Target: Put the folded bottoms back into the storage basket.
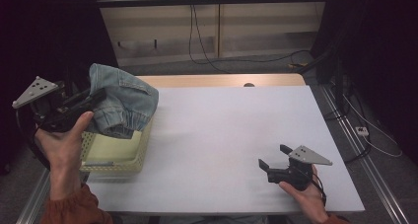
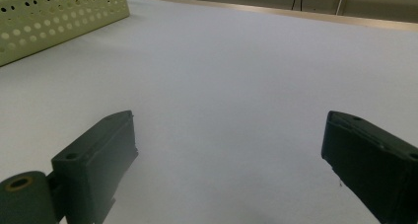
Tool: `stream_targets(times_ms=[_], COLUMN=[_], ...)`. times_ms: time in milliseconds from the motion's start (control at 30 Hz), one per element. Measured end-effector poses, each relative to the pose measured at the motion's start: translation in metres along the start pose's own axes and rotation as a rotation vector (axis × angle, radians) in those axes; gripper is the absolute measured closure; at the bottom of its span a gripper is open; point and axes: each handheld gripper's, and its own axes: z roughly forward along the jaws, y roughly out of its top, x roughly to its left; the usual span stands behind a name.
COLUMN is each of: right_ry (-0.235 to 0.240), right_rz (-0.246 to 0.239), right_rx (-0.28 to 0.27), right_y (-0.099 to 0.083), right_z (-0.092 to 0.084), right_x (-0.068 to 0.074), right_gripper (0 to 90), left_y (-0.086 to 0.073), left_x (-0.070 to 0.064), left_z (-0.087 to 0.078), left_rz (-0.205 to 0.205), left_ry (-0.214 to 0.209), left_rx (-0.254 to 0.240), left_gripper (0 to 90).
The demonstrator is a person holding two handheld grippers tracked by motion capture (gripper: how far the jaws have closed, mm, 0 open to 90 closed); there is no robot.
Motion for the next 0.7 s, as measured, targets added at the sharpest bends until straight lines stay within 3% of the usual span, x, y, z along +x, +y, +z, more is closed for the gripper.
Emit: stream_targets(times_ms=[700], right_ry=[-0.001], right_rz=[-0.003], right_rx=[0.002], right_y=[0.000], right_z=[-0.001], right_x=[0.000], right_gripper=[6.7], left_y=[-0.011], left_x=[0.023], left_z=[0.002], left_rz=[-0.047], left_ry=[0.058], left_rx=[0.053], left_gripper=[74.4])
